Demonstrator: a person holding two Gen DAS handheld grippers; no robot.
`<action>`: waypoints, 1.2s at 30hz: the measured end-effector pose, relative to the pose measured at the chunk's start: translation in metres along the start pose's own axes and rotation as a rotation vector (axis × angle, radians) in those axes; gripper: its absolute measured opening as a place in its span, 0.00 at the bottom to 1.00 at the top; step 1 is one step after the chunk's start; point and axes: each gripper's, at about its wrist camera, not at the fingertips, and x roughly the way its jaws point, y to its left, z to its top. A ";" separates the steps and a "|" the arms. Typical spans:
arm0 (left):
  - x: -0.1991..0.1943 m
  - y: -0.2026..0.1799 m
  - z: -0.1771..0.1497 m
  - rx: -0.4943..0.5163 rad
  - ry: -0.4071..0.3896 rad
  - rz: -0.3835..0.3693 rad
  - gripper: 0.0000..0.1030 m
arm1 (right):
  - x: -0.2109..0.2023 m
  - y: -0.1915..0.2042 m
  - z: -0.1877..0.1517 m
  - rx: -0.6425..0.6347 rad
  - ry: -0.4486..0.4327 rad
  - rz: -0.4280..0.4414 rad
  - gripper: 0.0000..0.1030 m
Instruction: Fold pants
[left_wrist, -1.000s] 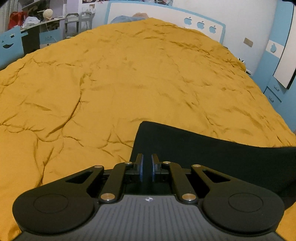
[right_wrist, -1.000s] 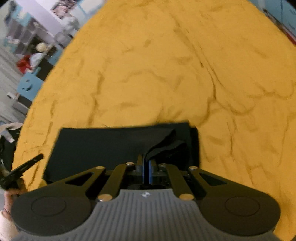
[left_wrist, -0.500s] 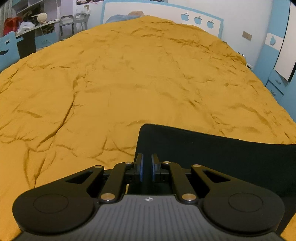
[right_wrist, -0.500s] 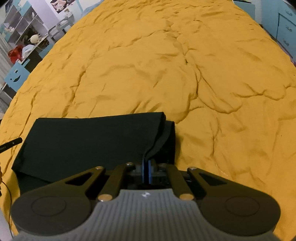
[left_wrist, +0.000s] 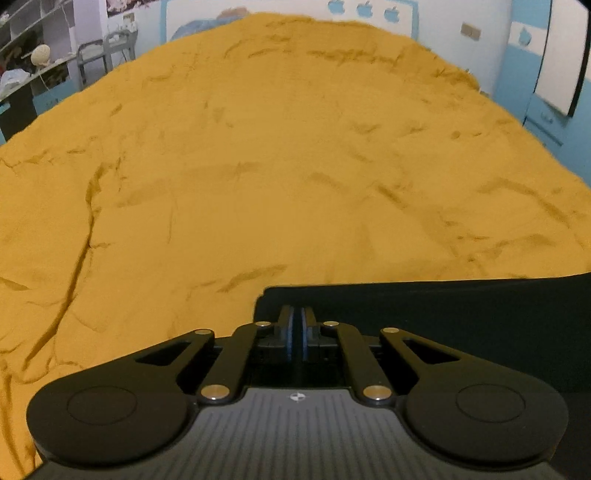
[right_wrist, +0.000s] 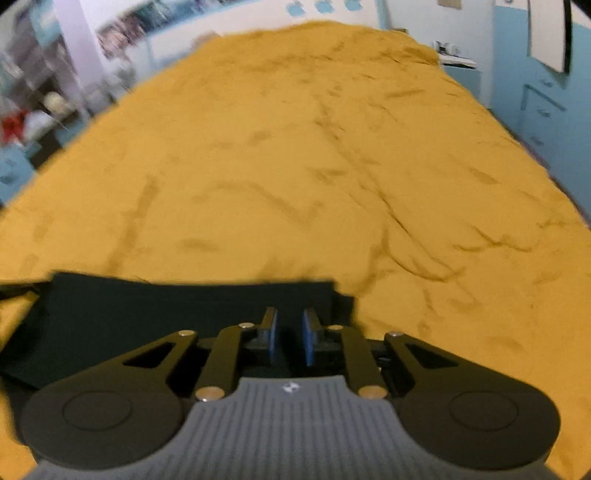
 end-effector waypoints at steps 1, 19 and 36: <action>0.004 0.001 0.000 0.004 0.008 0.005 0.07 | 0.004 -0.003 -0.003 0.027 0.006 0.002 0.02; -0.112 -0.008 -0.079 0.122 0.047 -0.020 0.07 | -0.060 0.059 -0.083 -0.106 -0.024 -0.049 0.12; -0.163 0.006 -0.099 0.056 -0.006 -0.021 0.30 | -0.098 0.065 -0.109 -0.096 -0.073 -0.010 0.21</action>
